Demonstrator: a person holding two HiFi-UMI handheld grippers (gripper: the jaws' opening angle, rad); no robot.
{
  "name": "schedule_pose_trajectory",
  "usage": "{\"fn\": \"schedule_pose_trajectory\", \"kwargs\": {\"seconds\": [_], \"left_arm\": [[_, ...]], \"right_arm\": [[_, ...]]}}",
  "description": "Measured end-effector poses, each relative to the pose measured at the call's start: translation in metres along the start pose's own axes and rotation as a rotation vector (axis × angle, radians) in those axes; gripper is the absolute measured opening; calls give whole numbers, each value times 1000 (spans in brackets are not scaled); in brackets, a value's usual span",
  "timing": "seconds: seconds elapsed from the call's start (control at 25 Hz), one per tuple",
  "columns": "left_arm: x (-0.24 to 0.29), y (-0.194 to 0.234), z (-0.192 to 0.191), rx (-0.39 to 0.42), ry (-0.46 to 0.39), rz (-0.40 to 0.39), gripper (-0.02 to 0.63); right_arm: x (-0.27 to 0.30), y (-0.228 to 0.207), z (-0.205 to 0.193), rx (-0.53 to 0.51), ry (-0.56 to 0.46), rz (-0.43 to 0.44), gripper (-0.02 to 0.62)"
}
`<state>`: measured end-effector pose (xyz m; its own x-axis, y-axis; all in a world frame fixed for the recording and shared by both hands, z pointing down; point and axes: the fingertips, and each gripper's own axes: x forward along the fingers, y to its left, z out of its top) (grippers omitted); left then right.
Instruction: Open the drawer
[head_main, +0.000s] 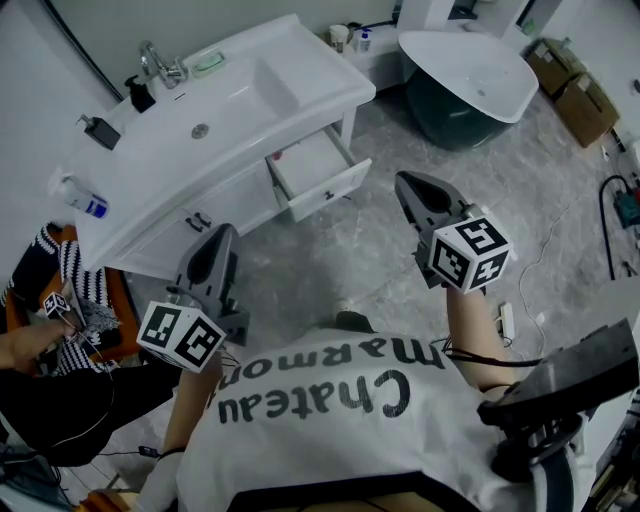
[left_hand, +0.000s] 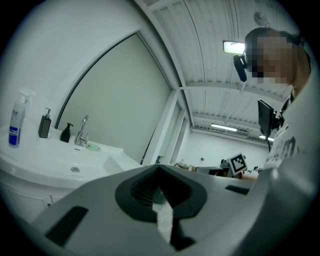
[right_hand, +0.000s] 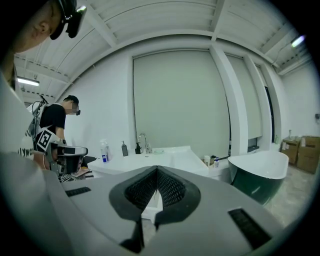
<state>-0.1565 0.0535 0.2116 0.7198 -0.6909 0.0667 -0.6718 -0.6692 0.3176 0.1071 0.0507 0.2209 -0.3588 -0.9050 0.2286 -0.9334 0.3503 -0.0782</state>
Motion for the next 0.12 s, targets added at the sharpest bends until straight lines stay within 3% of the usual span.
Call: {"fn": "schedule_pose_trajectory", "kwargs": {"seconds": [0.12], "left_arm": [[-2, 0, -2, -3, 3, -1, 9]], "right_arm": [[-1, 2, -3, -4, 5, -1, 9]]}}
